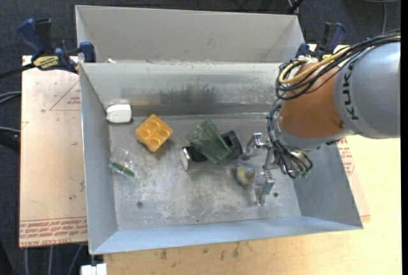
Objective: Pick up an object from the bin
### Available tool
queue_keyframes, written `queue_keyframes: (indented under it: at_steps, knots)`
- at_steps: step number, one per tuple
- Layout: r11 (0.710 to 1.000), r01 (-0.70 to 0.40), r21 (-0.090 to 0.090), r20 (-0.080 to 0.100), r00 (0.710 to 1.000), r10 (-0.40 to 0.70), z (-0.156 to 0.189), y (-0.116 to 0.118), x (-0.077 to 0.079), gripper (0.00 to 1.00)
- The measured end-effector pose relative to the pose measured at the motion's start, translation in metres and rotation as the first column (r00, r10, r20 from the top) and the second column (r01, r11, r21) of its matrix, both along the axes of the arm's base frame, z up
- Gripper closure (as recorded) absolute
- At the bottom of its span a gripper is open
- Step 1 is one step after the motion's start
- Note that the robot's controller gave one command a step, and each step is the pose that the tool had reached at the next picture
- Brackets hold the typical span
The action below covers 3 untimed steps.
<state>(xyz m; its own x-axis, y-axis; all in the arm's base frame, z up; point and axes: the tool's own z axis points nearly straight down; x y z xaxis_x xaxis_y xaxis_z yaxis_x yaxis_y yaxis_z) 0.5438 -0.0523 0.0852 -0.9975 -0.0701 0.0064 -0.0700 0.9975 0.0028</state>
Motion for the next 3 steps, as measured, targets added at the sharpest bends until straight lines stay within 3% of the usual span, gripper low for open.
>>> queue_keyframes:
  at_steps: [1, 2, 3]
  knots:
    - [0.984, 0.179, 0.001, 0.01, 0.984, -0.179, -0.009, -0.003, 0.015, 1.0]
    - [0.984, 0.179, 0.001, 0.01, 0.984, -0.179, -0.009, -0.003, 0.015, 1.0]
    - [0.993, -0.114, -0.002, 0.008, 0.993, 0.114, 0.141, -0.024, -0.014, 1.0]
